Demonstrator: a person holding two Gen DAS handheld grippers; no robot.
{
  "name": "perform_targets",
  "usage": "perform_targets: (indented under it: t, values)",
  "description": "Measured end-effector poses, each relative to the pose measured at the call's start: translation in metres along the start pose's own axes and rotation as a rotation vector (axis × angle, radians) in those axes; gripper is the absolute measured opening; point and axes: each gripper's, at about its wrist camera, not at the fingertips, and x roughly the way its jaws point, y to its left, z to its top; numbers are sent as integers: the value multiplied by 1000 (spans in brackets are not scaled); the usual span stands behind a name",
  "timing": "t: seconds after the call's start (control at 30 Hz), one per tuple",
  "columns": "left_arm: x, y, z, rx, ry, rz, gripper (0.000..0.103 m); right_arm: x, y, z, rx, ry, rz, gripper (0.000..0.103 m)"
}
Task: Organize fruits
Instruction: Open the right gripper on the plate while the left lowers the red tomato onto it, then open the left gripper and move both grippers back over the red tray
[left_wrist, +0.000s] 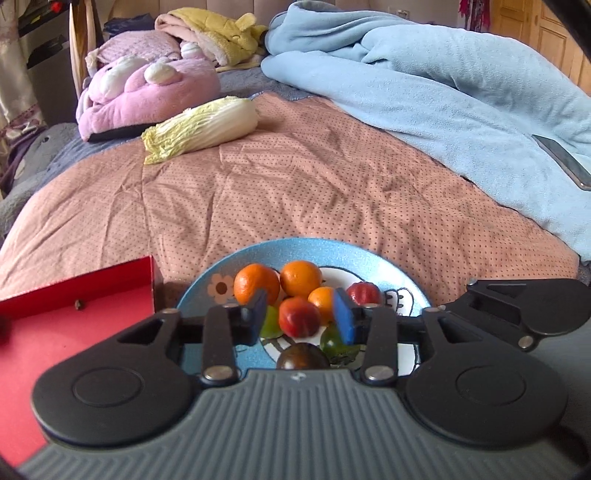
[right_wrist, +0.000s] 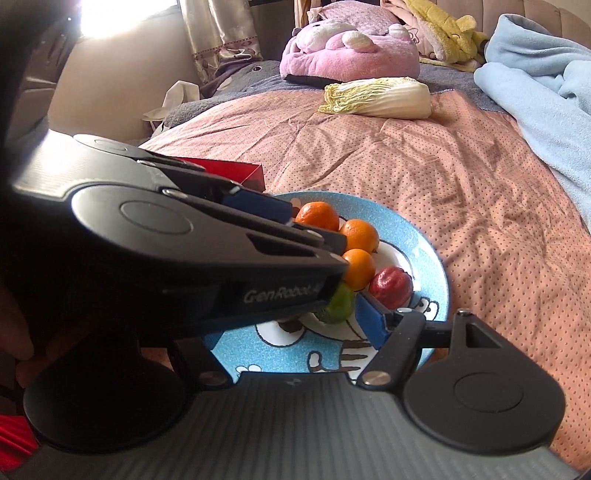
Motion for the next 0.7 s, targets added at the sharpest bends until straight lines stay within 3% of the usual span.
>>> perform_targets:
  t: [0.4, 0.7]
  values:
    - [-19, 5, 5, -8, -44, -3, 51, -6, 4, 6, -8, -14, -7, 85]
    - [-41, 37, 4, -85, -81, 65, 51, -12, 19, 20, -39, -38, -8, 86]
